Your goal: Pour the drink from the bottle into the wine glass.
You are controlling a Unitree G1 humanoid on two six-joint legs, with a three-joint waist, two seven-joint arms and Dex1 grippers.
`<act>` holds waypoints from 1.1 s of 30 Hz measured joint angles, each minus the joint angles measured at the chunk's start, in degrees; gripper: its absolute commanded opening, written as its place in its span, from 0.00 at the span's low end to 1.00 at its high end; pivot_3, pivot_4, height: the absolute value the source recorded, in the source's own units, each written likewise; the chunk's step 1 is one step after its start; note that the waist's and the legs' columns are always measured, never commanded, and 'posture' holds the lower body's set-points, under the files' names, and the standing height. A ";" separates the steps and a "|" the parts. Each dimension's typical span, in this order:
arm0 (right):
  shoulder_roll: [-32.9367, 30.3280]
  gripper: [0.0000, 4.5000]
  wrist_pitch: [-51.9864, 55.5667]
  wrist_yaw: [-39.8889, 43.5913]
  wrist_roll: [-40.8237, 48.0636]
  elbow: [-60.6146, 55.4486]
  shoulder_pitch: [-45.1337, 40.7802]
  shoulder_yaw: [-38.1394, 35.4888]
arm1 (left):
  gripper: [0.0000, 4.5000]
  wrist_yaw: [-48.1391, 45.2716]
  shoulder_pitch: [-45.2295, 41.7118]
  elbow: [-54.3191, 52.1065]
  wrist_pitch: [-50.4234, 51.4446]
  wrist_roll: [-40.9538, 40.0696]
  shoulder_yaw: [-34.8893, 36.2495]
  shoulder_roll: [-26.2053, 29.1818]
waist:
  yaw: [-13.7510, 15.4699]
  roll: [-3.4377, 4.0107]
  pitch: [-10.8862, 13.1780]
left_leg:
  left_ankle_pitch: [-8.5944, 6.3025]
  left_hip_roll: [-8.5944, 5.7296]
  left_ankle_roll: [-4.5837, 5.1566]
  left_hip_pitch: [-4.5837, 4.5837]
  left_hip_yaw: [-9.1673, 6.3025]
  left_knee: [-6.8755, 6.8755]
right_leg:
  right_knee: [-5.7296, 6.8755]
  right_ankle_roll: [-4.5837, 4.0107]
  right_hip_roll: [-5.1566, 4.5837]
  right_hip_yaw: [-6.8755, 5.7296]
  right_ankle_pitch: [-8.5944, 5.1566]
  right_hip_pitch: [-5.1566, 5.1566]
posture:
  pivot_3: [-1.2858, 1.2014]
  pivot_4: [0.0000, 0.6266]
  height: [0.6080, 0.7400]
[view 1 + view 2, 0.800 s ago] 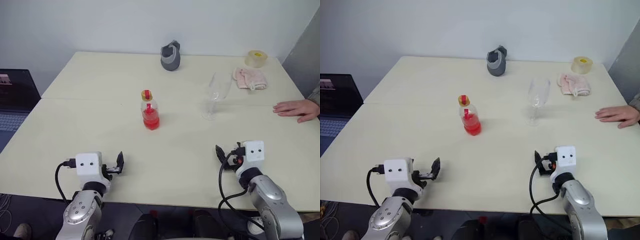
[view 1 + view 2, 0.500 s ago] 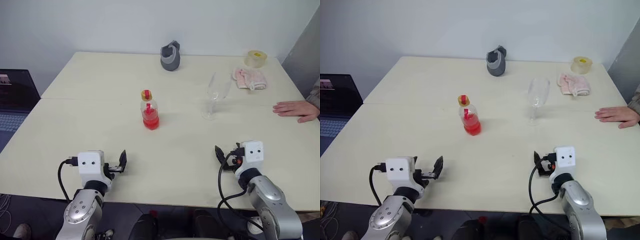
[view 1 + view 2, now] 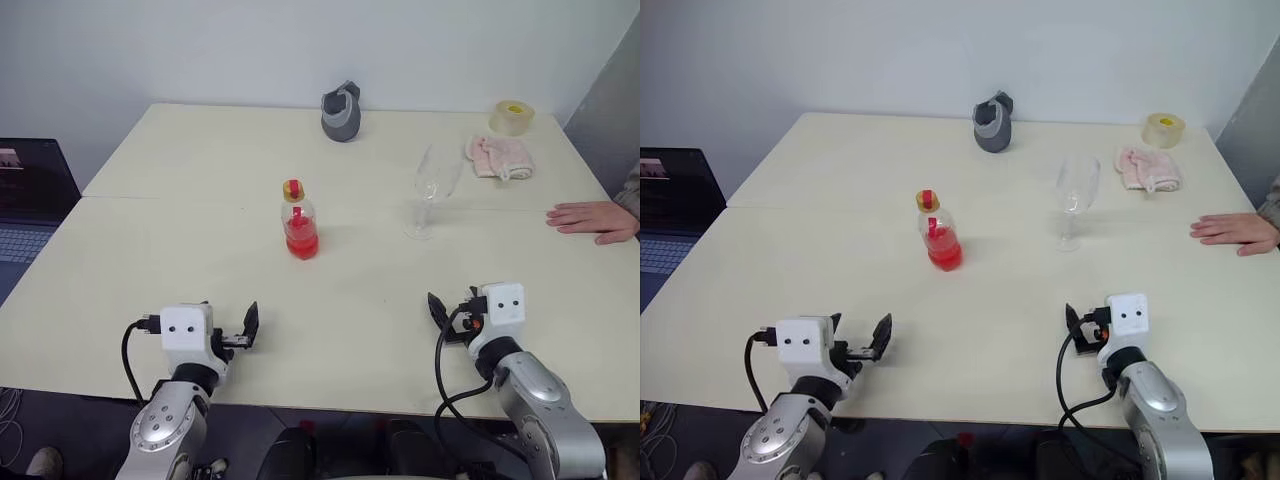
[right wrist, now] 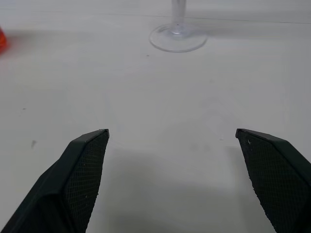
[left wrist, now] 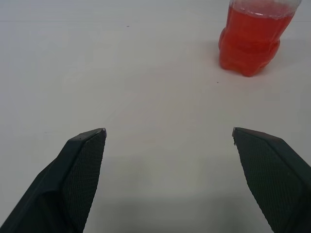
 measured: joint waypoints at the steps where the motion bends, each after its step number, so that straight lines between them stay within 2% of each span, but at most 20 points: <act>1: -0.40 1.00 0.00 1.07 0.88 -0.10 -0.02 -0.03 | 0.99 -0.20 -0.22 0.70 -0.21 0.16 -0.14 0.39 | 0.00 0.00 0.00 | 0.00 0.00 0.00 0.00 -0.01 0.00 | 0.00 0.00 0.00 -0.01 0.00 0.00 | 0.52 0.24 1.00; 8: -7.53 1.00 0.26 14.39 13.94 0.09 -3.87 -4.46 | 0.99 -2.73 -4.40 7.71 -3.90 1.05 -0.89 3.01 | 0.00 -0.03 0.02 | 0.04 -0.03 0.09 0.01 -0.01 0.02 | 0.01 0.01 0.06 -0.07 0.02 0.04 | 0.52 0.24 1.00; 11: -10.37 1.00 0.30 20.37 19.67 0.18 -5.47 -5.00 | 0.99 -4.27 -8.95 12.97 -6.21 0.69 -0.78 3.69 | 0.05 -0.05 0.03 | 0.06 -0.04 0.13 0.00 -0.02 0.01 | 0.02 0.00 0.07 -0.14 0.02 0.06 | 0.52 0.24 1.00; 18: -14.14 1.00 -2.75 28.20 22.54 0.42 -6.20 -4.16 | 0.99 -8.07 -18.41 25.61 -12.88 2.75 -1.57 7.17 | 0.13 -0.11 0.06 | 0.07 -0.06 0.13 -0.02 -0.05 0.03 | 0.00 0.05 0.04 -0.14 0.06 0.05 | 0.52 0.24 1.00; 25: -13.83 1.00 -5.36 27.89 20.10 3.56 -7.26 -1.82 | 0.99 -9.59 -29.18 36.22 -18.90 5.28 -3.06 8.56 | 0.17 -0.13 0.06 | 0.10 -0.08 0.09 -0.01 -0.03 0.05 | 0.01 0.08 0.03 -0.10 0.10 0.03 | 0.52 0.24 1.00; 33: -13.64 1.00 -6.46 25.70 18.76 3.92 -7.12 -1.28 | 0.99 -16.88 -32.44 40.40 -19.02 2.15 -5.28 8.30 | 0.11 -0.13 0.06 | 0.20 -0.07 -0.09 -0.05 -0.01 0.04 | 0.00 0.07 -0.02 -0.06 0.10 -0.01 | 0.52 0.24 1.00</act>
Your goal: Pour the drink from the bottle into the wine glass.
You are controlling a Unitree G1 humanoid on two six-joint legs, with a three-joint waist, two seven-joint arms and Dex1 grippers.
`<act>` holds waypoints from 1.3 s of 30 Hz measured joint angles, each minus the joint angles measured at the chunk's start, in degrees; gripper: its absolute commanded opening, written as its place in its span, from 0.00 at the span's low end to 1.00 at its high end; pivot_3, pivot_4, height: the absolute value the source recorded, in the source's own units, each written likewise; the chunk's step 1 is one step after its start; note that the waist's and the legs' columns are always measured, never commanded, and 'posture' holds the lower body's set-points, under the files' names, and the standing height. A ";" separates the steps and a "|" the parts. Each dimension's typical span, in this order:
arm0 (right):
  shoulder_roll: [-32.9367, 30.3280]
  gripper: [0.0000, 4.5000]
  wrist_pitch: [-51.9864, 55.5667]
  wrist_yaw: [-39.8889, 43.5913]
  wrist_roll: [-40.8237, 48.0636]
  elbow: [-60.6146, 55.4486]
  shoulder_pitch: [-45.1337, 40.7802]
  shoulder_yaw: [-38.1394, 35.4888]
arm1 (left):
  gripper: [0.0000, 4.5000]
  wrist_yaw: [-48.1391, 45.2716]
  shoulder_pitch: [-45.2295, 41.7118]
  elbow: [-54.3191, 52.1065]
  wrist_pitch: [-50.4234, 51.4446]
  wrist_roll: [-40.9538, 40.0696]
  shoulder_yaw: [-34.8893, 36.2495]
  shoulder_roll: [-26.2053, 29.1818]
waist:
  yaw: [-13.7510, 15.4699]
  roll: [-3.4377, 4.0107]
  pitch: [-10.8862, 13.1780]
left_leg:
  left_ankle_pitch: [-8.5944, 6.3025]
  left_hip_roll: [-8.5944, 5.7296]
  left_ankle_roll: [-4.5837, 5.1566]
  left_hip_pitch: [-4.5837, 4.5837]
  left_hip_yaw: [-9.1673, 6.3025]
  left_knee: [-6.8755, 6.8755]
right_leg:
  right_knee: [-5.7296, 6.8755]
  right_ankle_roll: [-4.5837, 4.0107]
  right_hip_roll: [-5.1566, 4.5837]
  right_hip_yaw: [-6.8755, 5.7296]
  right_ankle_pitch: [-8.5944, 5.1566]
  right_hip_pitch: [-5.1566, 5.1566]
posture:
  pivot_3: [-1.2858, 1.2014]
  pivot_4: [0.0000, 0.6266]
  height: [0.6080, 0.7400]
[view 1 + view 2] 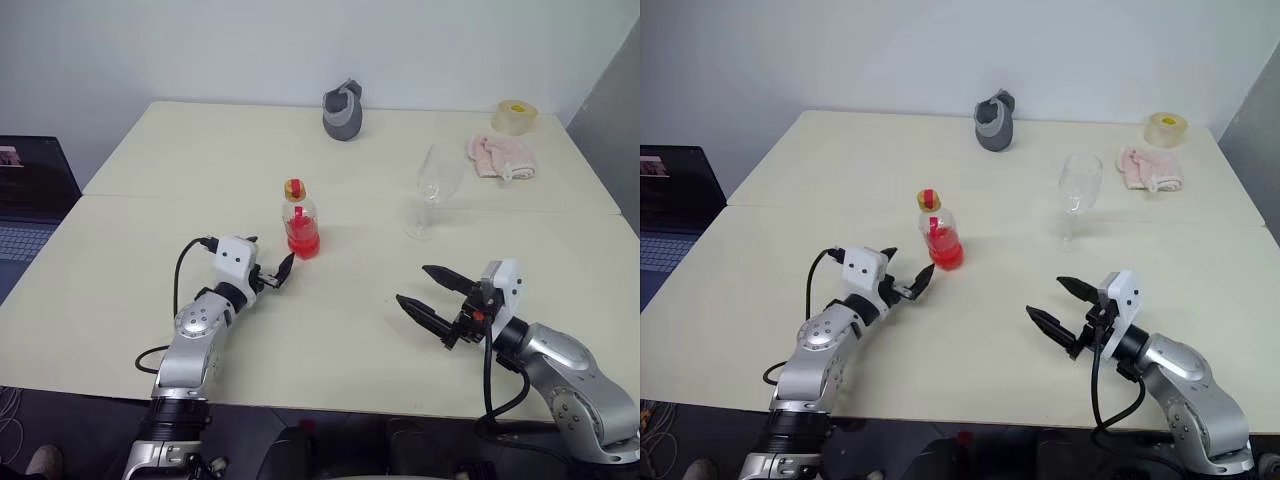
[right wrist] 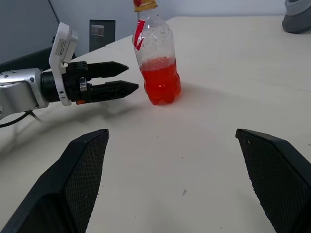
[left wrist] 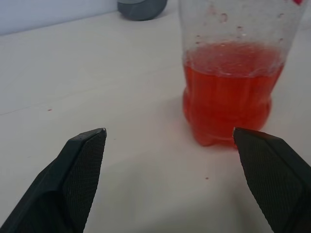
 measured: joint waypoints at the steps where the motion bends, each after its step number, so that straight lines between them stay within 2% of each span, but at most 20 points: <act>1: 0.00 1.00 -0.18 -0.12 -0.09 0.00 0.14 0.09 | 0.99 -0.33 0.01 0.00 0.25 -0.13 -0.02 -0.04 | 0.00 0.00 0.00 | 0.00 0.01 0.00 0.00 -0.01 0.00 | 0.00 0.00 0.00 0.00 0.00 0.00 | 0.52 0.24 1.00; 8: 0.49 1.00 -0.50 -1.39 -0.91 -0.57 1.85 0.30 | 0.99 -1.56 -1.42 1.20 0.43 -1.03 -0.04 -0.29 | 0.04 -0.01 0.00 | 0.00 0.00 0.03 0.01 -0.05 0.04 | 0.04 0.01 0.01 -0.04 0.01 0.02 | 0.52 0.24 1.00; 15: 0.83 1.00 -0.53 -2.52 -0.94 -1.67 2.39 1.28 | 0.99 -1.98 -9.77 9.29 -2.81 -0.47 -0.53 -2.15 | 0.05 -0.02 0.01 | 0.04 -0.06 0.04 0.00 0.00 0.06 | 0.02 0.06 0.02 -0.01 0.05 0.02 | 0.52 0.24 1.00; 22: 0.89 1.00 -0.53 -3.75 -0.93 -2.06 2.64 1.33 | 0.99 -2.79 -13.35 16.16 -5.47 0.23 -2.20 -4.07 | 0.04 -0.04 0.02 | 0.04 -0.06 0.03 -0.01 -0.02 0.07 | 0.03 0.06 0.02 -0.02 0.05 0.01 | 0.52 0.24 1.00; 39: 1.32 1.00 -0.41 -6.43 -0.91 -3.79 2.72 1.60 | 0.99 -1.84 -19.21 25.03 -13.50 1.11 -1.92 -7.03 | 0.01 -0.05 0.02 | 0.05 -0.07 0.04 -0.01 -0.02 0.09 | 0.04 0.08 0.02 -0.02 0.07 0.02 | 0.52 0.24 1.00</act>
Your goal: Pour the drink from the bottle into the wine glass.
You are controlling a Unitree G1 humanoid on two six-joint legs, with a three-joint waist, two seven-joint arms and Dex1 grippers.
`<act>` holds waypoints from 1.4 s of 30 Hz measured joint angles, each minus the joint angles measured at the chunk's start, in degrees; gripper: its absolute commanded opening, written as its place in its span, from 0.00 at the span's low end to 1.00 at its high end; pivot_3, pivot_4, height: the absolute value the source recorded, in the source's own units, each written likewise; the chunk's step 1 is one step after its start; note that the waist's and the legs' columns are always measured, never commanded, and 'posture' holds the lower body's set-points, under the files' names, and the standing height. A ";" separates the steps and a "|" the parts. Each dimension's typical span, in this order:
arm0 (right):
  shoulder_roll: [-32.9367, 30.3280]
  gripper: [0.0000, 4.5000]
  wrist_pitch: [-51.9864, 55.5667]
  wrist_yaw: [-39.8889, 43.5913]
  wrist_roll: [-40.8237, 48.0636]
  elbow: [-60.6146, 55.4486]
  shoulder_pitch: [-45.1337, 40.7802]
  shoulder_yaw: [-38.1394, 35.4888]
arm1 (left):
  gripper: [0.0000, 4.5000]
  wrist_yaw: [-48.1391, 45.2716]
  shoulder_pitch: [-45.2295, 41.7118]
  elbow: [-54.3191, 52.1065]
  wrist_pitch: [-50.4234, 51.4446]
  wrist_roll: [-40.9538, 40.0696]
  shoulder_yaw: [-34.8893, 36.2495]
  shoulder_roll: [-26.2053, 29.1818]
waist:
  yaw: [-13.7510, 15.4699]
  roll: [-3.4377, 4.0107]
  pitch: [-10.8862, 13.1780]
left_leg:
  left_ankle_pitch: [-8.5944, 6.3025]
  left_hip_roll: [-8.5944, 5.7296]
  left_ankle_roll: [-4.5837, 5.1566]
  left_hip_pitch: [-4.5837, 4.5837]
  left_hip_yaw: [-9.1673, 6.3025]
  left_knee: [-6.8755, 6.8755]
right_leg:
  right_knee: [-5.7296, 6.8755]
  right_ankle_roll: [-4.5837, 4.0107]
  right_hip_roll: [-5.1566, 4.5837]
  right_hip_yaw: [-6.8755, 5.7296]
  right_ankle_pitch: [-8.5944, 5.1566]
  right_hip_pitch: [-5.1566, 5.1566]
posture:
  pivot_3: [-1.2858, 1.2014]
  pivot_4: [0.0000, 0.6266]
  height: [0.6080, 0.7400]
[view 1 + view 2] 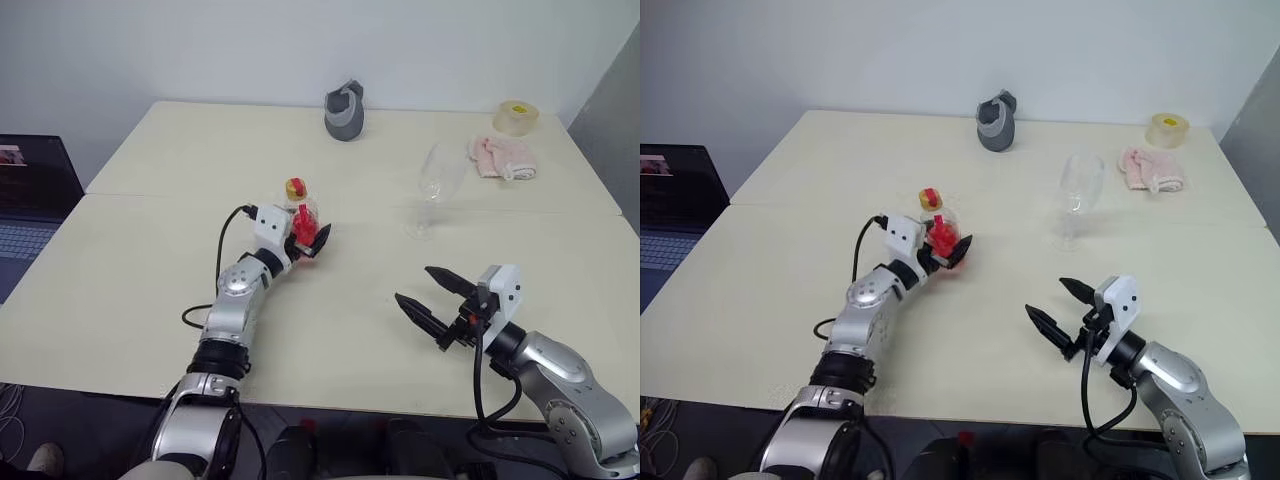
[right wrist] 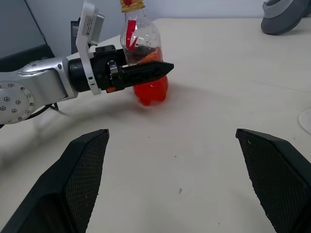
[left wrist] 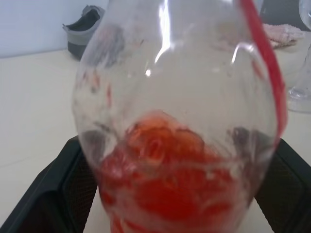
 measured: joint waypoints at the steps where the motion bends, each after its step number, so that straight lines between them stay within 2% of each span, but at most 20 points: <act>1: 0.00 1.00 0.03 -0.06 0.00 0.00 -0.03 -0.01 | 0.95 0.18 -0.32 0.92 -0.94 -0.02 0.30 -0.23 | -0.06 0.00 0.00 | 0.00 0.00 0.00 0.00 0.00 0.00 | 0.00 0.00 0.00 0.01 0.00 -0.01 | 0.52 0.24 1.00; 7: 0.00 1.00 0.13 -0.40 0.00 0.00 -0.09 -0.01 | 0.62 0.23 -0.97 3.77 -3.67 -0.60 1.93 -1.16 | -0.08 -0.01 0.01 | 0.00 0.00 0.00 0.00 0.01 -0.01 | -0.01 0.00 0.00 0.01 0.00 -0.01 | 0.52 0.24 1.00; 11: 0.00 1.00 0.19 -0.76 0.00 0.00 -0.37 0.23 | 0.53 -0.04 -1.02 4.22 -4.18 -0.82 1.97 -1.19 | -0.09 -0.01 0.01 | 0.00 0.00 0.01 0.00 -0.01 -0.01 | 0.00 0.00 0.00 0.00 0.00 -0.01 | 0.52 0.24 1.00; 15: 0.08 1.00 0.59 -1.09 -0.12 0.24 -2.72 1.11 | 0.50 -0.52 -0.36 3.32 -3.76 -1.09 1.97 -0.73 | -0.25 -0.01 0.01 | 0.00 0.00 0.01 0.01 0.01 -0.01 | 0.02 0.00 0.01 0.02 0.00 -0.03 | 0.52 0.24 1.00; 19: -0.46 1.00 1.50 -1.89 -2.58 2.66 -8.50 3.40 | 0.50 -2.98 2.35 -1.95 -0.42 -1.80 1.95 2.15 | -0.50 -0.02 0.01 | 0.01 0.02 0.00 0.01 0.00 -0.03 | 0.04 -0.03 0.04 0.04 0.02 -0.07 | 0.52 0.24 1.00; 23: -0.07 1.00 3.44 -2.23 -4.99 8.14 -19.70 6.76 | 0.50 -6.79 6.92 -11.30 7.13 -5.31 2.69 7.34 | -0.79 -0.02 0.02 | 0.02 0.09 0.00 0.01 -0.05 -0.03 | 0.05 -0.10 0.04 0.01 0.05 -0.11 | 0.52 0.24 1.00; 27: 4.90 1.00 5.38 -2.37 -7.91 17.08 -32.44 11.64 | 0.50 -10.64 12.00 -19.51 13.85 -7.74 2.72 11.46 | -1.08 0.00 0.03 | 0.03 0.07 -0.01 -0.02 0.00 -0.05 | 0.06 -0.14 0.04 0.05 0.08 -0.19 | 0.52 0.24 1.00; 31: 11.13 1.00 5.97 -0.95 -8.14 22.90 -42.89 14.03 | 0.50 -12.39 11.48 -22.82 17.59 -9.38 1.64 10.85 | -0.27 -0.02 0.02 | 0.05 0.08 -0.03 -0.07 -0.12 -0.05 | 0.02 -0.15 0.02 -0.07 0.09 -0.21 | 0.52 0.24 1.00; 42: 15.04 1.00 9.47 2.78 -4.51 29.49 -50.23 13.03 | 0.50 -15.26 4.67 -19.07 15.19 -8.00 -2.73 8.27 | -0.81 -0.02 0.02 | 0.12 0.07 -0.14 -0.69 -0.03 0.04 | 0.15 -0.23 -0.10 -0.01 0.19 -0.95 | 0.52 0.24 1.00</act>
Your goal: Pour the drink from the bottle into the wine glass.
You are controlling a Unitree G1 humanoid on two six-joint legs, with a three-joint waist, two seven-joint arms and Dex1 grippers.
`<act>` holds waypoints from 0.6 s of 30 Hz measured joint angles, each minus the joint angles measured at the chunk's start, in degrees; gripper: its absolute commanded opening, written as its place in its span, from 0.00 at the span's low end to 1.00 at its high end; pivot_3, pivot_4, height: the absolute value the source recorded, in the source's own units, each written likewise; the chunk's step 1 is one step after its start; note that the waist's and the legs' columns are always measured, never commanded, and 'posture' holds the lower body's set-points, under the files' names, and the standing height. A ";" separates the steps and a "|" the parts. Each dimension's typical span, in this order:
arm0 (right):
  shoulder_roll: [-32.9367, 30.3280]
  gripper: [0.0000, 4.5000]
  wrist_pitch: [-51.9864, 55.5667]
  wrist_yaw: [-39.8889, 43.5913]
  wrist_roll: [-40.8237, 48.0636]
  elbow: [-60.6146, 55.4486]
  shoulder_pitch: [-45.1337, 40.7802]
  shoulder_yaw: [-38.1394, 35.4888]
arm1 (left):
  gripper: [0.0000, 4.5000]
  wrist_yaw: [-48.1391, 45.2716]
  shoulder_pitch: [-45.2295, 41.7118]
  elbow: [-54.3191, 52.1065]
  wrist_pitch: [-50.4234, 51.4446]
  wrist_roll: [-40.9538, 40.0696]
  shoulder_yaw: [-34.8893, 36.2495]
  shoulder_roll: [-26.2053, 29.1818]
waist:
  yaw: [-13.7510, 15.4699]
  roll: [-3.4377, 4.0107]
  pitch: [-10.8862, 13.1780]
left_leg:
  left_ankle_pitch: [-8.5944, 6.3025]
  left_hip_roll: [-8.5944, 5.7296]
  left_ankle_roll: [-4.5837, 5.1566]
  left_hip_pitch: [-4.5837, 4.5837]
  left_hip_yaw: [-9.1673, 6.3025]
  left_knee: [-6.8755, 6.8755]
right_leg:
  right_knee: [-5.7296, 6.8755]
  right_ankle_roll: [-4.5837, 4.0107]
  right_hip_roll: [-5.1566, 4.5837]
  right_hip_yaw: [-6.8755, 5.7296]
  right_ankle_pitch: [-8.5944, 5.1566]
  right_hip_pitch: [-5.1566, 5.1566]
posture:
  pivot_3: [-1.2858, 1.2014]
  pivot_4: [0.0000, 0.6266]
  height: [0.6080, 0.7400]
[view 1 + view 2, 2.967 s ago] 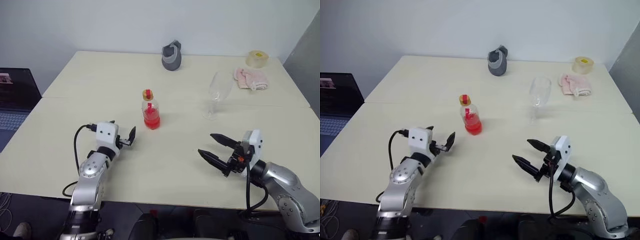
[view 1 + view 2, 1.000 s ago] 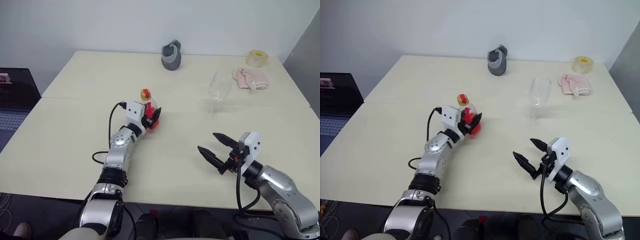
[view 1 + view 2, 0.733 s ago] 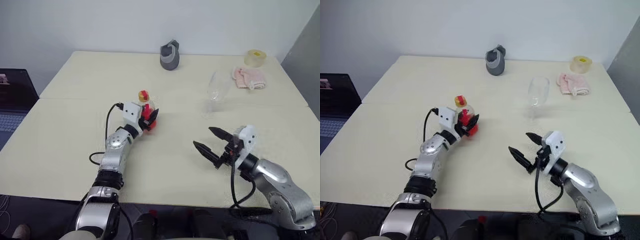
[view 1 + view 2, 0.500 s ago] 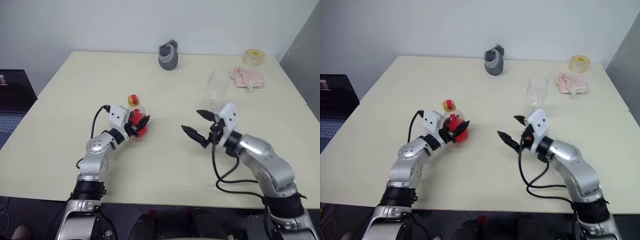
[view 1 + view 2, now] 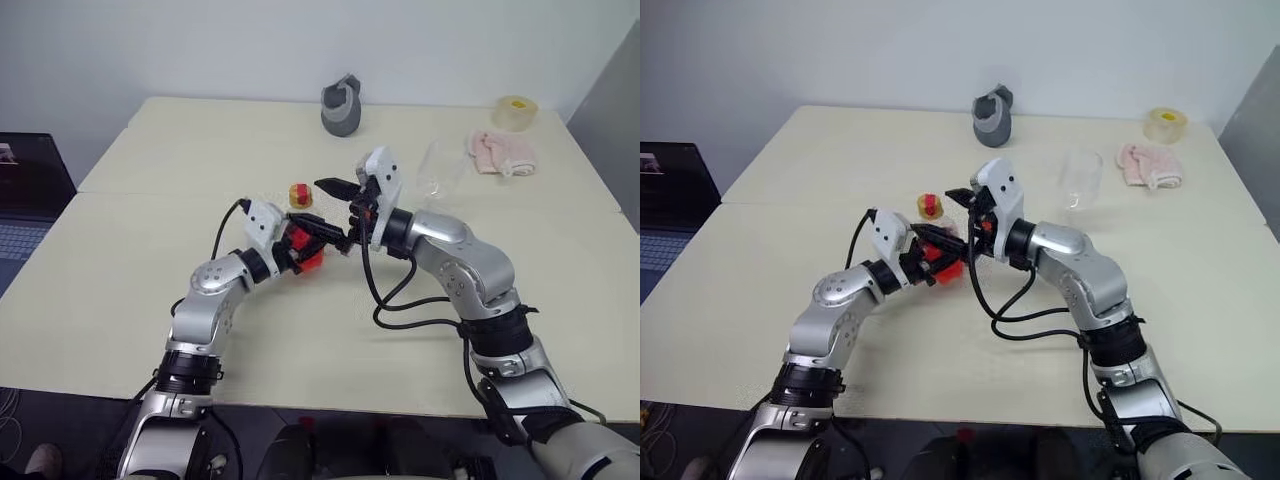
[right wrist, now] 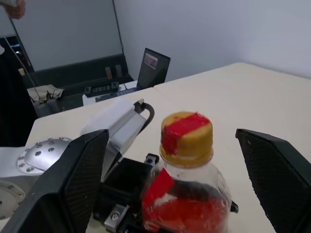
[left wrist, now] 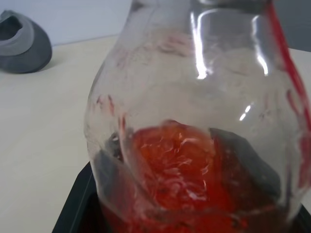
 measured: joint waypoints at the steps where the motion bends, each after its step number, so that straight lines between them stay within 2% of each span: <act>1: 0.40 1.00 0.10 -0.05 0.00 0.83 -0.67 -0.26 | 0.50 -0.29 -0.43 0.93 -0.57 0.21 -0.07 -0.38 | -0.28 0.00 0.00 | 0.00 0.00 0.00 0.01 0.00 -0.01 | 0.01 -0.01 0.00 0.00 0.00 0.00 | 0.52 0.24 1.00; 7: 2.34 1.00 -0.28 -0.91 -0.26 3.69 -2.21 -1.46 | 0.50 -1.39 -2.30 4.12 -2.55 0.87 -1.03 -1.54 | -0.86 0.00 0.00 | 0.01 0.00 0.00 -0.03 -0.01 0.03 | 0.05 0.00 0.00 0.01 0.00 -0.02 | 0.52 0.24 1.00; 8: 2.41 0.96 -0.49 -1.10 -0.37 3.90 -2.25 -1.47 | 0.50 -1.43 -2.65 4.29 -2.69 0.91 -1.03 -1.54 | -0.86 0.00 0.00 | 0.01 0.00 0.00 -0.03 0.00 0.03 | 0.05 0.00 0.00 0.02 0.00 -0.02 | 0.52 0.24 1.00; 11: 2.77 0.80 -1.02 -1.42 -0.83 4.15 -2.24 -1.48 | 0.50 -1.46 -3.88 5.69 -3.17 1.10 -1.03 -1.53 | -0.86 0.00 0.00 | 0.01 -0.02 0.00 -0.03 0.01 0.04 | 0.05 0.00 0.00 0.02 0.00 -0.02 | 0.52 0.24 1.00; 16: 3.16 0.39 -2.15 -2.02 -2.42 4.36 -2.14 -1.77 | 0.50 -1.76 -4.16 6.17 -4.07 1.21 -1.04 -1.55 | -0.86 0.00 0.00 | 0.01 -0.02 0.00 -0.06 0.00 0.05 | 0.05 0.00 -0.01 0.01 0.00 -0.04 | 0.52 0.24 1.00; 18: 3.63 0.27 -2.22 -2.56 -2.46 4.40 -2.04 -2.11 | 0.50 -1.91 -4.24 6.17 -4.09 1.19 -1.02 -1.56 | -0.90 0.01 0.00 | 0.01 -0.01 0.00 -0.06 0.00 0.05 | 0.07 0.00 -0.01 0.02 0.00 -0.06 | 0.52 0.24 1.00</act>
